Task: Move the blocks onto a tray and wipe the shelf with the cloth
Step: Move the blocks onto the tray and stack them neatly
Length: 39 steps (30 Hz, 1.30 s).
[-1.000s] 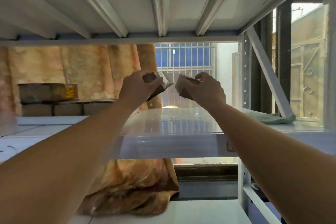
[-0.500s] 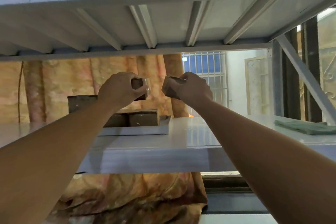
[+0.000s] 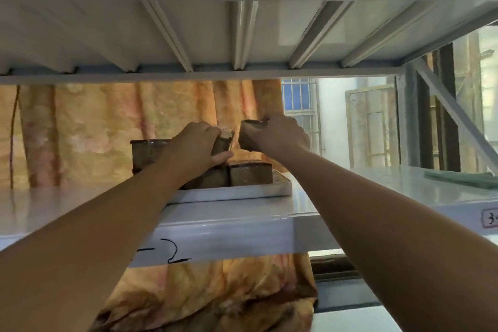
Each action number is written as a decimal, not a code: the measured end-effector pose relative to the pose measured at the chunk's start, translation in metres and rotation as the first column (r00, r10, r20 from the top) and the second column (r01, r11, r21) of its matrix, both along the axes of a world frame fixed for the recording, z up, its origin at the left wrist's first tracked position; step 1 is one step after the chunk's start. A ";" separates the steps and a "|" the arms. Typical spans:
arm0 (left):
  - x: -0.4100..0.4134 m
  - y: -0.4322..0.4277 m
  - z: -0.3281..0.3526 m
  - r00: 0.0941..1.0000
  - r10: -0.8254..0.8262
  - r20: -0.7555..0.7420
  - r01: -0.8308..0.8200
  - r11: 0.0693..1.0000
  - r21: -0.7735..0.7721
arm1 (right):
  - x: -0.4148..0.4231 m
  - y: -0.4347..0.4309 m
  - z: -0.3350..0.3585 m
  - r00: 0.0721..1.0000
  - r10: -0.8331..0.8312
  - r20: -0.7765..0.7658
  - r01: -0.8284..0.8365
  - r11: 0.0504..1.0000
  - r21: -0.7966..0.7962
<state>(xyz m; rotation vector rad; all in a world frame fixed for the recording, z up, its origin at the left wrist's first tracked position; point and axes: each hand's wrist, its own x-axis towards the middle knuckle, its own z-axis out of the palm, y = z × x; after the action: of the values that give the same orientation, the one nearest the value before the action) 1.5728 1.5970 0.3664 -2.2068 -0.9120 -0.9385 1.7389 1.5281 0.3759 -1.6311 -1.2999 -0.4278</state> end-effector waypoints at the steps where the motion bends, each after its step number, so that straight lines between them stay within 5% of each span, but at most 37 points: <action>1: 0.000 0.003 -0.003 1.000 0.019 -0.006 -0.019 0.999 0.031 | -0.001 0.001 -0.001 1.000 -0.004 0.000 0.004 1.000 -0.012; 17: -0.009 0.006 -0.020 0.982 0.009 0.189 -0.023 0.997 0.071 | 0.000 0.034 -0.004 0.999 0.002 0.036 0.000 0.998 -0.063; 39: -0.013 0.003 -0.024 0.994 0.006 0.107 -0.018 0.994 0.111 | 0.015 0.034 -0.013 0.957 0.151 0.246 -0.111 0.979 -0.169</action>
<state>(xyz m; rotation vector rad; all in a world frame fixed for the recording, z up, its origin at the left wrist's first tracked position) 1.5598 1.5997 0.3419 -2.0715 -0.8972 -1.0836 1.7536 1.5619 0.3633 -1.6419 -1.6630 -0.4802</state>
